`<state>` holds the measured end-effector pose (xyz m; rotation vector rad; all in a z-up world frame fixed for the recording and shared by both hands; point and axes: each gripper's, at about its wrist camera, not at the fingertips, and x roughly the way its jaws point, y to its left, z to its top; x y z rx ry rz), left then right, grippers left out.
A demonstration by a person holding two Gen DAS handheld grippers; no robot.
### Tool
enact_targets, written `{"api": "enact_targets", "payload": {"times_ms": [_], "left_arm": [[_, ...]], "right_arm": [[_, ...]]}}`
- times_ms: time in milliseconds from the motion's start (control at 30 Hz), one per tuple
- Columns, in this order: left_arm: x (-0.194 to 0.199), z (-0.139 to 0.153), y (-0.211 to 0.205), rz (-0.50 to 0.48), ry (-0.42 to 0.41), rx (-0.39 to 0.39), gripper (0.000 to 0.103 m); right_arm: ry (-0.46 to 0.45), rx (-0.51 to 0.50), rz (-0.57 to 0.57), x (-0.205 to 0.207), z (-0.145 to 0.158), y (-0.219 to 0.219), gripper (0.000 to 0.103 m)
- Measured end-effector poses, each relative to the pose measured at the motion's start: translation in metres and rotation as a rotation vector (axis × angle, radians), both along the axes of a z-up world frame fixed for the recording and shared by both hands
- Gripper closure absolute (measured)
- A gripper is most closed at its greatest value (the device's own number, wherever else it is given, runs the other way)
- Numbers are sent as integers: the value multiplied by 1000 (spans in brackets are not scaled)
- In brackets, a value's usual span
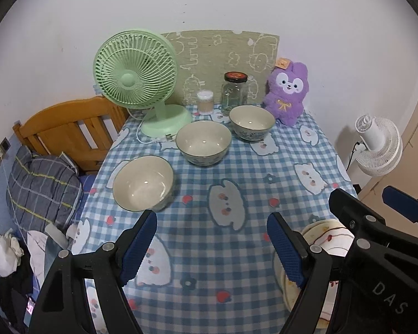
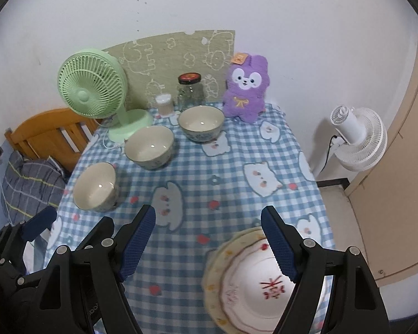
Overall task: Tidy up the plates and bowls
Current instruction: 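Move both grippers to the rim of the cream bowl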
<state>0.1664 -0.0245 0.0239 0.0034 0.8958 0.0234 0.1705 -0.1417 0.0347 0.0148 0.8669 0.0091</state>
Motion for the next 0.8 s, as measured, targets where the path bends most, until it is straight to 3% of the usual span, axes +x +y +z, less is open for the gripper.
{"api": "enact_targets", "payload": {"times_ms": [533,800], "left_arm": [[20,-10,75,-21,-7,15,23],[39,-26,96,-5,-1,7,25]], "right_arm": [[-11,12,-82,16,-14,72,22],[-10,2,-63,43,-31,93,22]]}}
